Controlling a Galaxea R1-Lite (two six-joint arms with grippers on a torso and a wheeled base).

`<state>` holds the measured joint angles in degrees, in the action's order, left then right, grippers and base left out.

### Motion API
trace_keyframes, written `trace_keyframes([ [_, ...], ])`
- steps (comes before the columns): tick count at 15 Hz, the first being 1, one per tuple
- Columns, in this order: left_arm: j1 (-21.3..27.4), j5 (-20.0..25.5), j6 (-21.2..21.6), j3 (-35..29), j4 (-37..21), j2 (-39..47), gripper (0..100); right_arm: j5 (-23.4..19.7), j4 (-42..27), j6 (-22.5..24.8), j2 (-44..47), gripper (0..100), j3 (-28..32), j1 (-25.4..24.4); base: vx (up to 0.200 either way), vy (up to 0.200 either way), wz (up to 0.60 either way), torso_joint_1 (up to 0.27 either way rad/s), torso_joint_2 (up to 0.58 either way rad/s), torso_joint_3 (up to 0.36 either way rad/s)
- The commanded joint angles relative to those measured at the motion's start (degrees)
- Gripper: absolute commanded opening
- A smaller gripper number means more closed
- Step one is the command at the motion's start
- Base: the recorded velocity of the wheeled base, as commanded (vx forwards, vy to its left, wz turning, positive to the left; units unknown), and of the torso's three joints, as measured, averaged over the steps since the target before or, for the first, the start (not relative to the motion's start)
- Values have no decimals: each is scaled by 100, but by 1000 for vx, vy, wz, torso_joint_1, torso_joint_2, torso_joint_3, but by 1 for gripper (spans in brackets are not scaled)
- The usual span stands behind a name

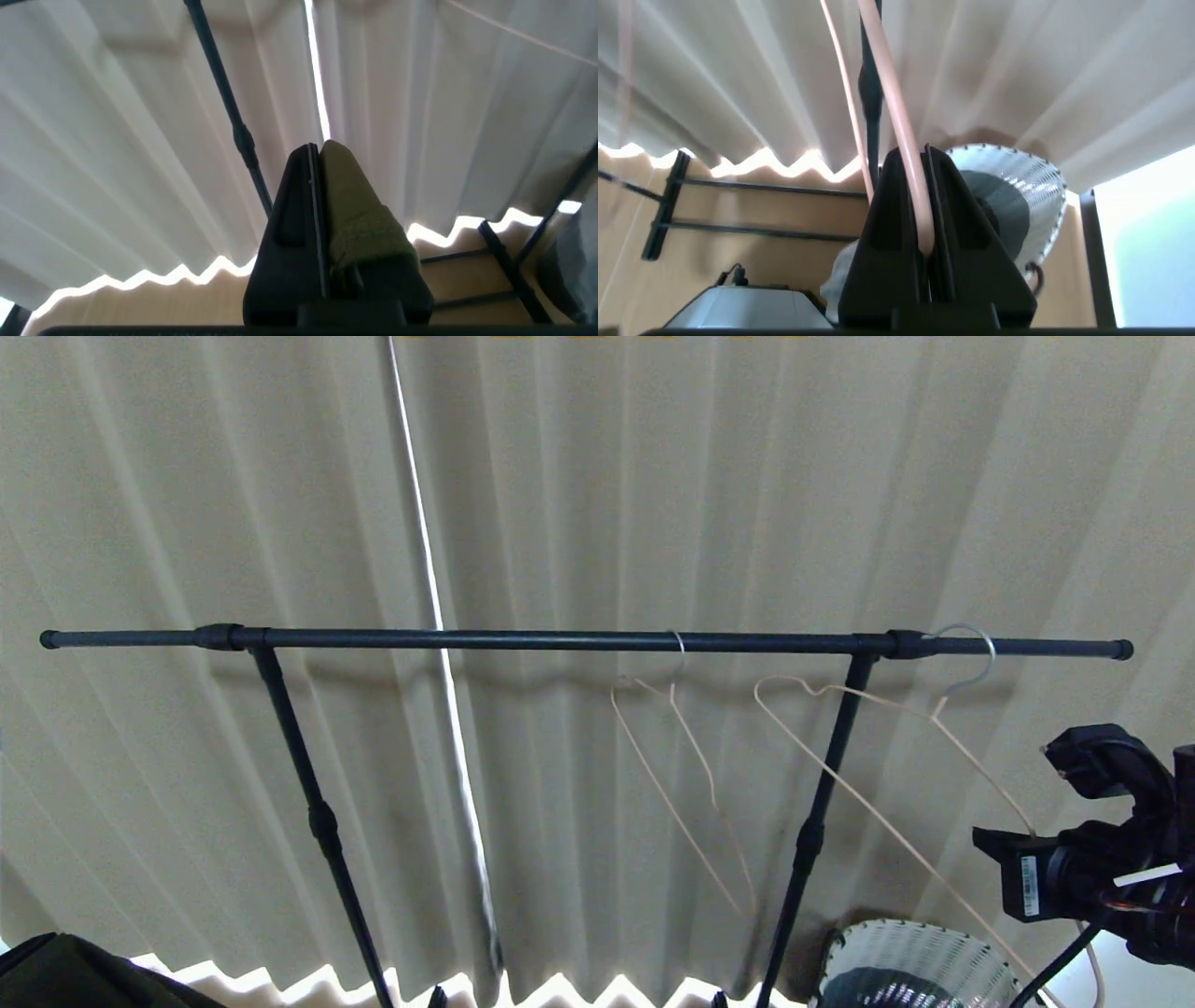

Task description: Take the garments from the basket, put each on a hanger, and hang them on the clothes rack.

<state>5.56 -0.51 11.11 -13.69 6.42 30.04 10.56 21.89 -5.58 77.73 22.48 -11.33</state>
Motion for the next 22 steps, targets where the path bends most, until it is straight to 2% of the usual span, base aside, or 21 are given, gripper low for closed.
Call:
trace_keyframes([
  [1, -2, -2, -3, -2, -1, -7, 0, -1, 8, 5, -144, 0, -51, -1, -200, 0, 0, -17, 2, 2],
  [15, 7, -2, 6, 33, -1, -7, 0, -19, -1, 13, -328, 0, -235, -1, -200, 0, 0, 2, 2, 2],
  [22, 7, 7, 6, 33, -10, 20, 0, -1, -10, 5, -372, 0, -288, -1, 0, 0, 0, 0, 0, 0],
])
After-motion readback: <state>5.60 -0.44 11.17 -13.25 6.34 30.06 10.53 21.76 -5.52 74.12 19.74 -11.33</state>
